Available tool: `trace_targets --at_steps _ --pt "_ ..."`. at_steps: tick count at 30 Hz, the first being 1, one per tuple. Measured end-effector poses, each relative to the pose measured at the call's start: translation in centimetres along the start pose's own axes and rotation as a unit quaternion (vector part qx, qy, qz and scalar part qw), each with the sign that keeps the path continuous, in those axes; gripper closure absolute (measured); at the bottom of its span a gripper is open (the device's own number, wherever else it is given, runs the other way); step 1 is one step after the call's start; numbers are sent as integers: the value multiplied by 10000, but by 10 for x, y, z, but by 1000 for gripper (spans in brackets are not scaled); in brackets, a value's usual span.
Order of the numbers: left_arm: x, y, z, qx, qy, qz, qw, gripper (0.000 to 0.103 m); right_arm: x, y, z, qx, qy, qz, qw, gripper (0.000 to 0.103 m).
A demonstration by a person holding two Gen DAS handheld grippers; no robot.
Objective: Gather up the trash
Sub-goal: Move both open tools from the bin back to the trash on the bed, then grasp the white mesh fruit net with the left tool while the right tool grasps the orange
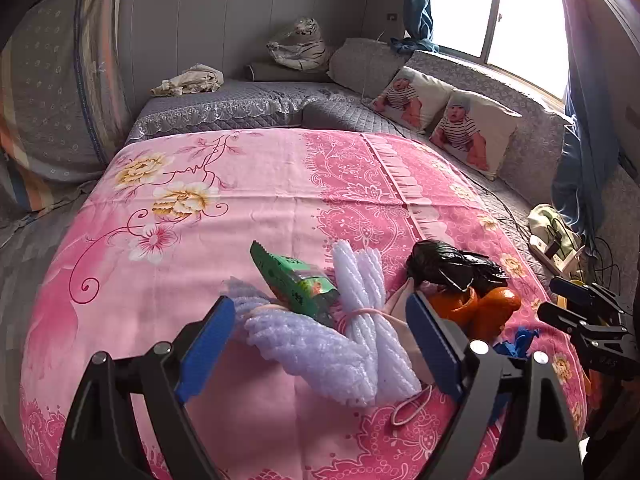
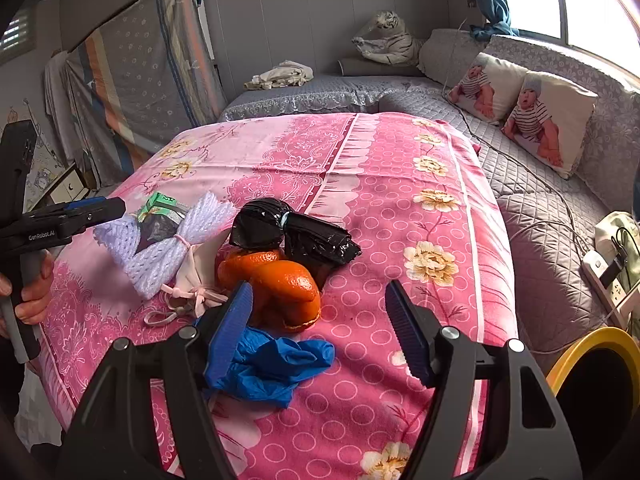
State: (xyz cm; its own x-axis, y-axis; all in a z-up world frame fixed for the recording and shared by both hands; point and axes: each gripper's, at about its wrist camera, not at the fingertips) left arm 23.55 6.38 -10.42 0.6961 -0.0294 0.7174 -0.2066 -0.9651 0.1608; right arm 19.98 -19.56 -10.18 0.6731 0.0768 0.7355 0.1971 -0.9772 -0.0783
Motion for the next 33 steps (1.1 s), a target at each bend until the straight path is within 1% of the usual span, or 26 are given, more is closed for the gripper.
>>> trace_targets --at_steps 12,15,17,20,22,24,28,30,33 --pt "-7 -36 22 -8 -290 -513 9983 19 4 -8 21 119 -220 -67 9997 37" --pt "-10 -40 31 -13 -447 -592 9972 19 5 -13 26 167 -254 -114 9995 37" --pt "-13 -45 36 -83 -560 -716 9958 20 6 -16 28 182 -269 -152 9994 37" --pt "-13 -51 39 -52 -565 -823 9950 20 6 -18 31 169 -291 -203 9992 37" --pt "-12 -55 39 -65 -546 -852 9948 22 6 -18 33 164 -332 -199 9991 38" --pt "-10 -58 41 -67 -557 -875 9946 26 5 -18 35 155 -376 -180 9990 37" --pt "-7 -62 46 -112 -610 -938 9937 29 4 -16 41 149 -466 -134 9987 38" --pt "-6 -62 48 -139 -634 -939 9935 34 5 -16 45 178 -506 -104 9985 38" --pt "-5 -63 54 -172 -693 -970 9927 36 7 -14 50 241 -577 -39 9980 38"
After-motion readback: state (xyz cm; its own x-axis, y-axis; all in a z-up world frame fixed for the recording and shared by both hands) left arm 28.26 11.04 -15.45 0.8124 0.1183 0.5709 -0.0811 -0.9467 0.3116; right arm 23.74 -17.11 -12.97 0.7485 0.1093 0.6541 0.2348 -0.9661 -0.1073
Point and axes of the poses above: each gripper's, at about its wrist camera, not at the fingertips, and z roughly the way its jaws point, y to its right, x to its top, and after that the axes turned 4 degrees about -x, right-handed
